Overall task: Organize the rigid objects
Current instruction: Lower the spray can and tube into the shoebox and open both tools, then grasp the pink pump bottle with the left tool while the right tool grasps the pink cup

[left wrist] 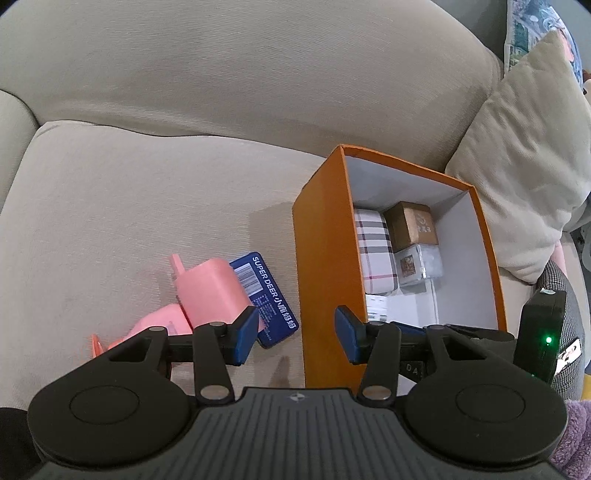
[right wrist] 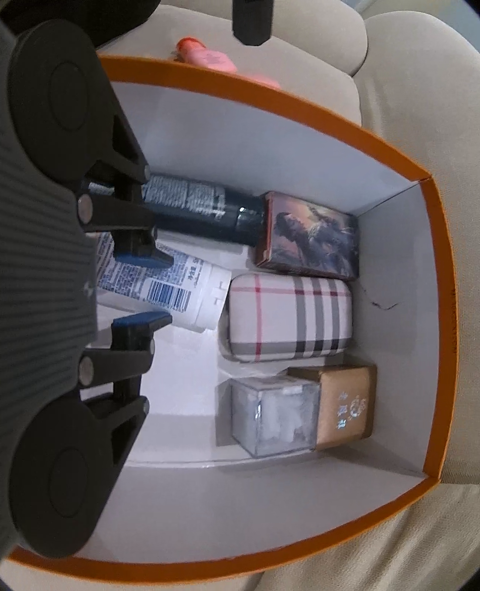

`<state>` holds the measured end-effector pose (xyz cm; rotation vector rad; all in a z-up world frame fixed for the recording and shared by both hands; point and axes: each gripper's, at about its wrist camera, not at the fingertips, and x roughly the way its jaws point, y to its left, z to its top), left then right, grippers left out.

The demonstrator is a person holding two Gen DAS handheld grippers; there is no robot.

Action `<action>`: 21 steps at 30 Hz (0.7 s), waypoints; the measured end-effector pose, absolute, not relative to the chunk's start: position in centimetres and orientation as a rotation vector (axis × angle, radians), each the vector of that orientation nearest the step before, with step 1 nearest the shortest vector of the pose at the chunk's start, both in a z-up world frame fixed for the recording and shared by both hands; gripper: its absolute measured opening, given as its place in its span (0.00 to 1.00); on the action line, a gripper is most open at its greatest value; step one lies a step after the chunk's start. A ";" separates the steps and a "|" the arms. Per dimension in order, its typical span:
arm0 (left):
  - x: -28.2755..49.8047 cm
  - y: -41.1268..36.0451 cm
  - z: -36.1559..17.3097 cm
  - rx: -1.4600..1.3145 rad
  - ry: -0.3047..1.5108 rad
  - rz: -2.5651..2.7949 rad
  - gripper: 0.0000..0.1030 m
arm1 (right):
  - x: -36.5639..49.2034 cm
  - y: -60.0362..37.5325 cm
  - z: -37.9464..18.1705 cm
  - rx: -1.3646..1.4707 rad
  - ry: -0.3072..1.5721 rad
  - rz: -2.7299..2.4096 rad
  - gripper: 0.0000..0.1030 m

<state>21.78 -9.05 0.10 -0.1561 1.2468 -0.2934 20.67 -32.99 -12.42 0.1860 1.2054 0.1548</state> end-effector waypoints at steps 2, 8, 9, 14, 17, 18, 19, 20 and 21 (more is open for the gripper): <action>21.8 -8.9 0.1 -0.156 1.245 -0.294 0.54 | 20.9 -32.3 -12.3 0.156 1.195 0.188 0.24; 21.7 -8.3 0.6 -0.140 1.228 -0.293 0.53 | 20.8 -31.9 -11.9 0.112 1.179 0.207 0.22; 21.7 -8.1 0.8 -0.142 1.224 -0.295 0.53 | 20.5 -32.0 -11.6 0.118 1.175 0.199 0.22; 20.9 -6.6 2.3 -0.147 1.175 -0.303 0.49 | 18.6 -31.8 -8.6 0.152 1.086 0.200 0.23; 20.1 -5.3 3.4 -0.138 1.130 -0.293 0.49 | 17.4 -30.9 -6.2 0.158 0.997 0.203 0.23; 19.8 -4.8 3.7 -0.131 1.114 -0.286 0.49 | 17.1 -30.6 -5.4 0.156 0.974 0.201 0.24; 19.5 -4.4 4.0 -0.123 1.100 -0.281 0.49 | 16.8 -30.2 -4.6 0.158 0.956 0.196 0.24; 19.2 -3.9 4.2 -0.111 1.086 -0.271 0.49 | 16.6 -29.9 -3.9 0.164 0.939 0.194 0.27; 18.9 -3.5 4.3 -0.097 1.080 -0.262 0.49 | 16.5 -29.5 -3.3 0.171 0.923 0.196 0.29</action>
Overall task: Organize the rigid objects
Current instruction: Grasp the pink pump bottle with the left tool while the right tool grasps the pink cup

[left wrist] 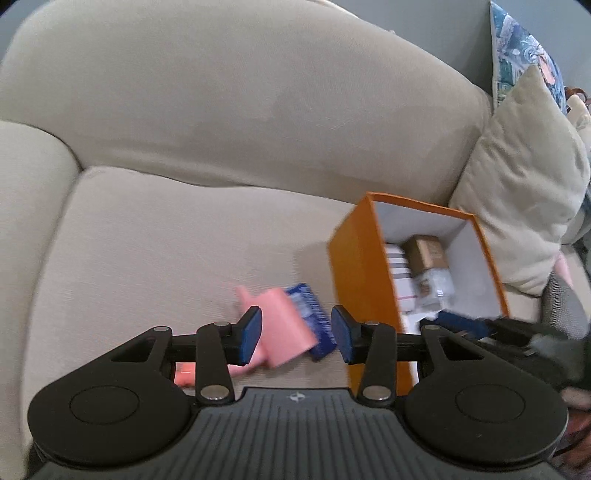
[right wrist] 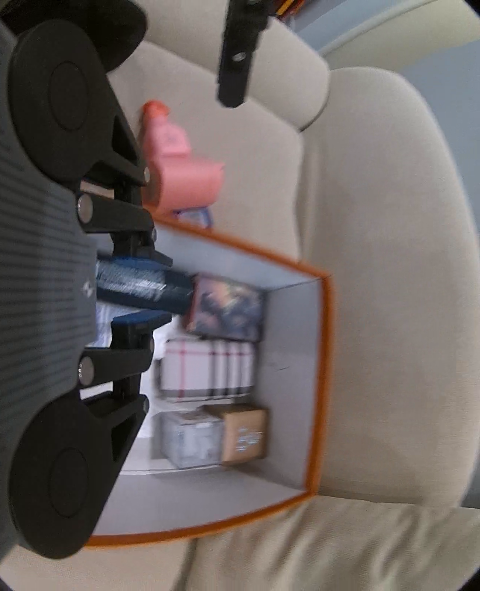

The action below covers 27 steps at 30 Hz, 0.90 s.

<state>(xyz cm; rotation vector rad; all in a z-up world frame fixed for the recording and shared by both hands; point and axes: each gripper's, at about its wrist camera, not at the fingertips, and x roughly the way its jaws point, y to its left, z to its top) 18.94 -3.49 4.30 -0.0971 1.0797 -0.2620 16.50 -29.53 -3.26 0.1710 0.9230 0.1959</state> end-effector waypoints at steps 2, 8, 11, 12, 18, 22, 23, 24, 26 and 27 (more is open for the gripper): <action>18.4 -2.4 4.2 -0.075 1.075 -0.246 0.49 | 16.4 -28.6 -2.1 0.179 0.902 0.221 0.29; 17.8 1.7 1.3 -0.211 1.167 -0.153 0.49 | 16.9 -23.6 -0.6 0.089 0.894 0.304 0.30; 17.8 3.8 -0.9 -0.374 1.215 -0.063 0.50 | 17.8 -20.5 -1.4 0.032 0.920 0.334 0.30; 17.9 4.2 -1.6 -0.418 1.225 -0.032 0.50 | 18.2 -19.6 -1.7 0.018 0.932 0.343 0.30; 18.6 5.6 -4.8 -0.662 1.253 0.103 0.57 | 20.8 -16.1 -3.9 -0.064 1.000 0.361 0.33; 19.0 6.1 -7.0 -0.799 1.288 0.187 0.62 | 22.8 -15.5 -5.2 -0.061 1.047 0.351 0.45; 19.1 6.3 -7.5 -0.832 1.297 0.193 0.63 | 23.4 -15.3 -5.6 -0.062 1.062 0.352 0.46; 19.1 6.4 -8.1 -0.873 1.302 0.194 0.65 | 24.0 -15.2 -6.0 -0.067 1.077 0.351 0.47; 19.0 6.8 -8.9 -0.940 1.302 0.224 0.67 | 24.8 -14.6 -6.7 -0.082 1.109 0.353 0.48; 19.1 7.0 -9.2 -0.962 1.303 0.239 0.67 | 25.2 -14.3 -7.1 -0.089 1.124 0.356 0.48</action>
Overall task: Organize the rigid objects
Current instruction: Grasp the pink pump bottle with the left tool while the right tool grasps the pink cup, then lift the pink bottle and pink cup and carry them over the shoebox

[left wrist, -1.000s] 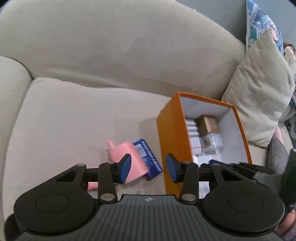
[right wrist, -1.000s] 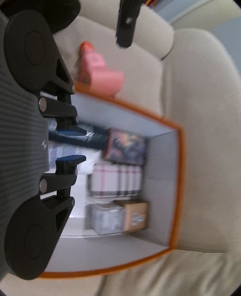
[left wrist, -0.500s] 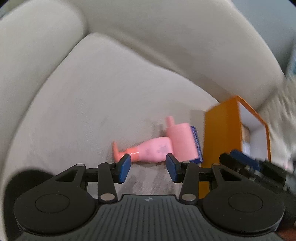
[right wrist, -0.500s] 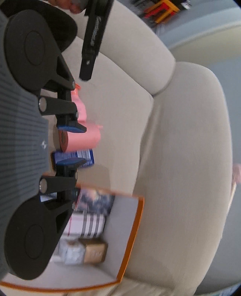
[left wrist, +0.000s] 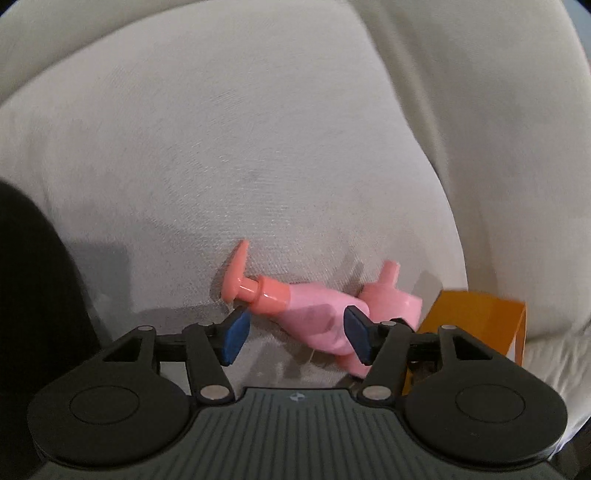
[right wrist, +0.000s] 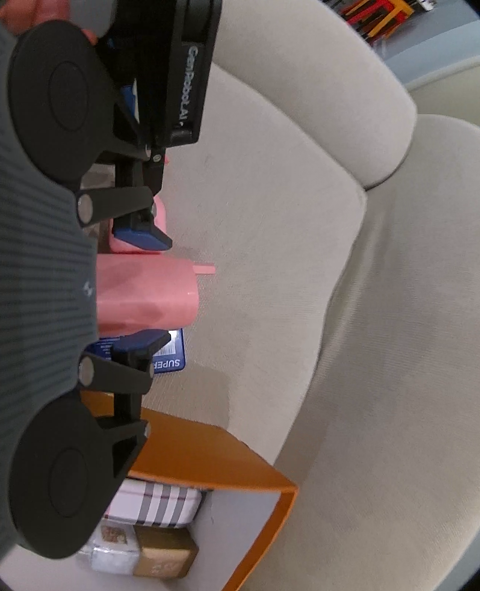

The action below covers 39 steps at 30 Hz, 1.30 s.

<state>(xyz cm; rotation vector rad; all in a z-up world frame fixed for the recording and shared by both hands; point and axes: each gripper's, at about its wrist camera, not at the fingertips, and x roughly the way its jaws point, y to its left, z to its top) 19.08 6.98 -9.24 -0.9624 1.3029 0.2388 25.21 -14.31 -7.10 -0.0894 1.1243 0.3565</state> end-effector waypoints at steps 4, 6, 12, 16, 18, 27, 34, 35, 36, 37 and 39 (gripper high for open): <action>19.2 7.6 -10.5 -1.022 1.312 0.274 0.71 | 26.4 -13.9 -8.4 -0.100 1.168 0.353 0.49; 19.3 7.7 -11.0 -1.058 1.308 0.270 0.73 | 26.8 -13.9 -8.8 -0.089 1.177 0.356 0.52; 19.8 7.9 -12.0 -1.086 1.300 0.287 0.66 | 28.2 -14.3 -9.5 -0.037 1.209 0.373 0.56; 20.3 8.2 -11.3 -1.008 1.299 0.259 0.36 | 28.2 -14.2 -10.0 -0.035 1.231 0.365 0.58; 20.4 8.5 -10.5 -0.968 1.281 0.207 0.32 | 27.7 -14.4 -9.6 -0.045 1.223 0.355 0.58; 19.9 6.6 -5.1 -0.478 1.111 -0.040 0.27 | 24.0 -15.5 -6.1 0.039 1.088 0.402 0.57; 17.1 3.8 -4.3 -0.131 1.014 -0.176 0.27 | 20.6 -14.6 -7.1 0.002 1.044 0.404 0.57; 17.0 3.6 -4.4 -0.120 1.011 -0.176 0.27 | 20.3 -14.3 -7.1 -0.030 1.038 0.404 0.57; 17.0 3.0 -4.8 -0.127 1.016 -0.174 0.28 | 19.9 -14.1 -7.0 -0.053 1.027 0.408 0.57; 17.0 2.9 -5.1 -0.142 1.023 -0.174 0.28 | 19.7 -13.8 -6.9 -0.069 1.016 0.410 0.57; 17.4 2.9 -5.5 -0.172 1.033 -0.165 0.28 | 19.4 -13.6 -7.0 -0.085 1.006 0.412 0.57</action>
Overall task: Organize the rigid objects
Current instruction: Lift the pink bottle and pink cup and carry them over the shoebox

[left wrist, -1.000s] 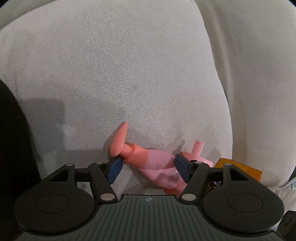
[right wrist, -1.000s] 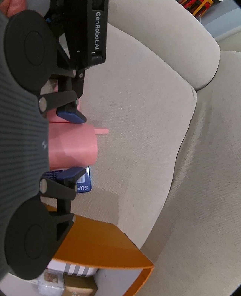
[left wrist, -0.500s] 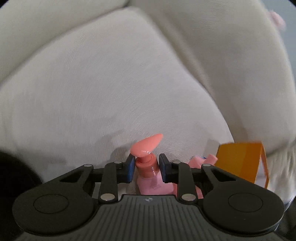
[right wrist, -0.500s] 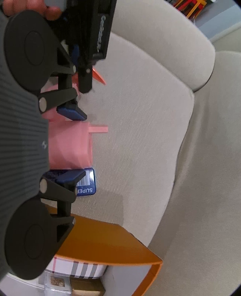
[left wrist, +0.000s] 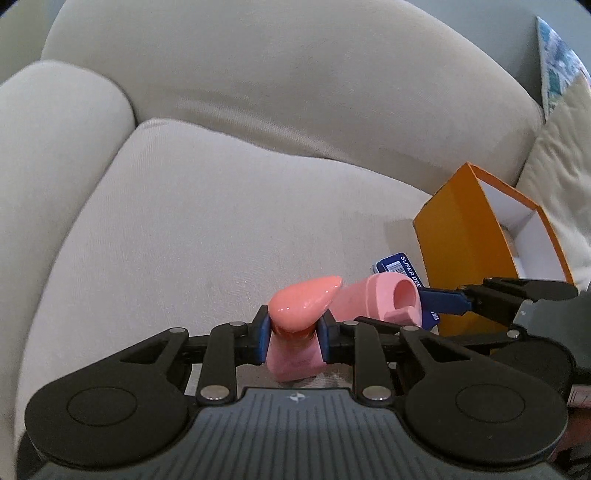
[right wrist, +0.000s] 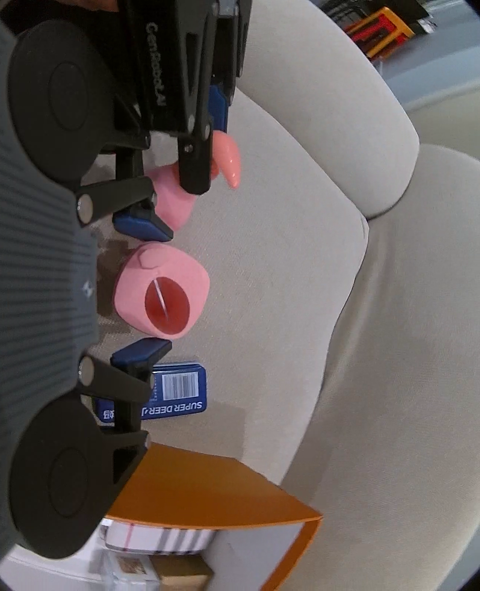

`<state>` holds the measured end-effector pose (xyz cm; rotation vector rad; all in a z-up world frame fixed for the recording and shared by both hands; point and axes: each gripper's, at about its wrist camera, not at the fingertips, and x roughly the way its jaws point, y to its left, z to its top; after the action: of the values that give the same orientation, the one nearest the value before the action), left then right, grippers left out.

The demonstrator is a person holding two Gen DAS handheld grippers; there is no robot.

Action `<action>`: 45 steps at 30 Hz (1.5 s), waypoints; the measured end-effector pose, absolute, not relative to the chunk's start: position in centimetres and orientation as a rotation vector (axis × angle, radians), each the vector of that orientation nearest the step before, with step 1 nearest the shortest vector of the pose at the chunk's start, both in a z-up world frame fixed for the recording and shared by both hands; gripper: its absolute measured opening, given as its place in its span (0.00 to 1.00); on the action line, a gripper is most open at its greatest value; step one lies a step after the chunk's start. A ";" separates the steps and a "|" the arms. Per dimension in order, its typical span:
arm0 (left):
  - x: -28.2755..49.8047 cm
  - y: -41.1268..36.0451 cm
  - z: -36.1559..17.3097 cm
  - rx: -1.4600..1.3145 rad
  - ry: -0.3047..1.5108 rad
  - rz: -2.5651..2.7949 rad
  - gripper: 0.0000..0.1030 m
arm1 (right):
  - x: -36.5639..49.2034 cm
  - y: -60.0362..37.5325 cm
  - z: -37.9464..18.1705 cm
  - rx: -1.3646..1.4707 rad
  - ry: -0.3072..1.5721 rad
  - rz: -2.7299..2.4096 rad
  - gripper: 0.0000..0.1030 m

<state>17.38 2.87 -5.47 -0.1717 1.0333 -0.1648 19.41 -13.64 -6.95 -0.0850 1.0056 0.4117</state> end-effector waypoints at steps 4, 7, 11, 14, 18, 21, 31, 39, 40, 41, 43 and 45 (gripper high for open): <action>17.0 3.7 -6.2 -0.219 1.035 -0.150 0.29 | 19.4 -13.7 -7.2 -0.087 0.997 0.434 0.56; 16.5 4.1 -5.6 -0.228 1.014 -0.151 0.28 | 19.5 -13.8 -7.7 -0.077 0.984 0.449 0.56; 16.3 4.3 -5.1 -0.236 1.002 -0.151 0.28 | 19.8 -13.6 -8.0 -0.067 0.969 0.463 0.57; 16.0 4.4 -4.5 -0.224 0.993 -0.146 0.28 | 19.4 -13.7 -7.7 -0.067 0.960 0.462 0.56; 15.4 4.5 -3.2 -0.229 0.978 -0.153 0.28 | 18.5 -14.5 -6.6 -0.052 0.932 0.456 0.56; 14.8 4.0 -1.5 -0.200 0.952 -0.166 0.28 | 17.5 -15.1 -5.0 -0.051 0.897 0.452 0.56; 12.4 0.2 5.7 -0.130 0.819 -0.280 0.28 | 12.7 -19.7 1.6 -0.001 0.755 0.420 0.56; 11.7 -7.4 8.3 -0.037 0.775 -0.491 0.28 | 8.6 -26.9 4.3 -0.036 0.731 0.354 0.56; 11.8 -8.5 8.3 -0.022 0.777 -0.517 0.28 | 8.2 -27.9 4.2 -0.046 0.739 0.347 0.56; 12.0 -9.7 8.1 -0.012 0.786 -0.544 0.28 | 7.8 -28.9 4.1 -0.057 0.748 0.341 0.56; 12.4 -11.8 7.5 0.003 0.811 -0.588 0.28 | 7.3 -31.0 3.5 -0.081 0.777 0.327 0.56; 12.7 -13.9 6.9 0.025 0.836 -0.618 0.28 | 7.2 -32.9 2.5 -0.091 0.816 0.312 0.56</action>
<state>12.68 -13.89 6.89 0.0248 0.8364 -0.6176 7.25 -32.93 2.54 -0.0914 0.8156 0.3123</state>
